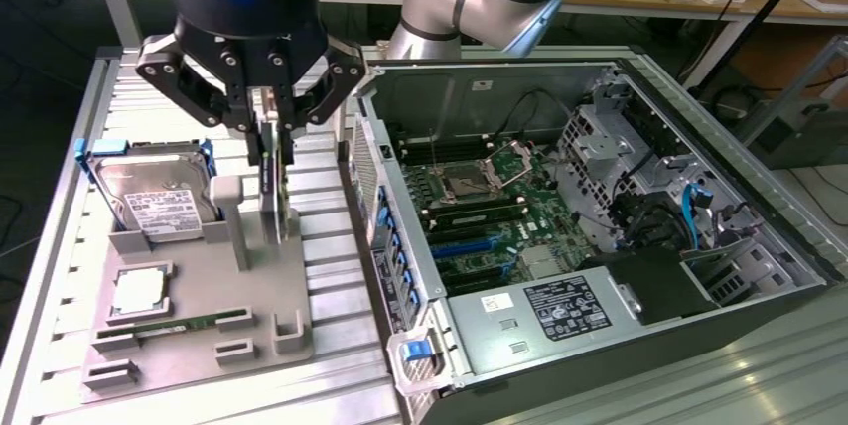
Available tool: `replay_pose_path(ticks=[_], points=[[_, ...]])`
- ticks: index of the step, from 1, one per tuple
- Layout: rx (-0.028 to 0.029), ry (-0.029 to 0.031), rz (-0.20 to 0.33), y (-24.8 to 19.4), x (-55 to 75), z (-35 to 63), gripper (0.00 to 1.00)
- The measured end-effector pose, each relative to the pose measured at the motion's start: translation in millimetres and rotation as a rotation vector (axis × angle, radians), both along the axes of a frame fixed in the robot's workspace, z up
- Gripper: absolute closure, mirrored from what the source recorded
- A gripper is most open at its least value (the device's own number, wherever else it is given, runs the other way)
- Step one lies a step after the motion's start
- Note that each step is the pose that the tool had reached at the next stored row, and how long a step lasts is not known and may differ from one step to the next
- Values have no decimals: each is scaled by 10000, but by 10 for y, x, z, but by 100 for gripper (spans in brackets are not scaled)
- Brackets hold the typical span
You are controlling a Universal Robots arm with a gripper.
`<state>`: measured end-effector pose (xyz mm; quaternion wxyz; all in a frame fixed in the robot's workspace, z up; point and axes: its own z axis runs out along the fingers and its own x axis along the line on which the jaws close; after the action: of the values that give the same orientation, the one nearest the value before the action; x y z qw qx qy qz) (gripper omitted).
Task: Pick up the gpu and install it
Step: 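Pick up the gpu and move the gpu toward the slot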
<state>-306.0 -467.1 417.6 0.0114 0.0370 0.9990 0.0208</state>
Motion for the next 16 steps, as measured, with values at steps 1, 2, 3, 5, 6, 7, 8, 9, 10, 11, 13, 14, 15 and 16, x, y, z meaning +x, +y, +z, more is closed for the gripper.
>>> replay_pose_path(ticks=[1,2,3,5,6,7,8,9,10,11,13,14,15,16], points=[[0,0,0,0,0,7,73],[0,0,0,0,0,17,73],[0,0,0,0,0,26,73],[1,-1,0,0,0,43,73],[1,-1,0,0,0,50,73],[0,0,1,0,0,57,73],[0,0,1,0,0,63,73],[0,0,0,0,0,66,73],[1,-1,0,0,0,65,73],[0,0,2,0,0,66,73],[0,0,2,0,0,66,73],[0,0,2,0,0,66,73],[0,0,1,0,4,66,73],[0,1,1,0,7,67,73]])
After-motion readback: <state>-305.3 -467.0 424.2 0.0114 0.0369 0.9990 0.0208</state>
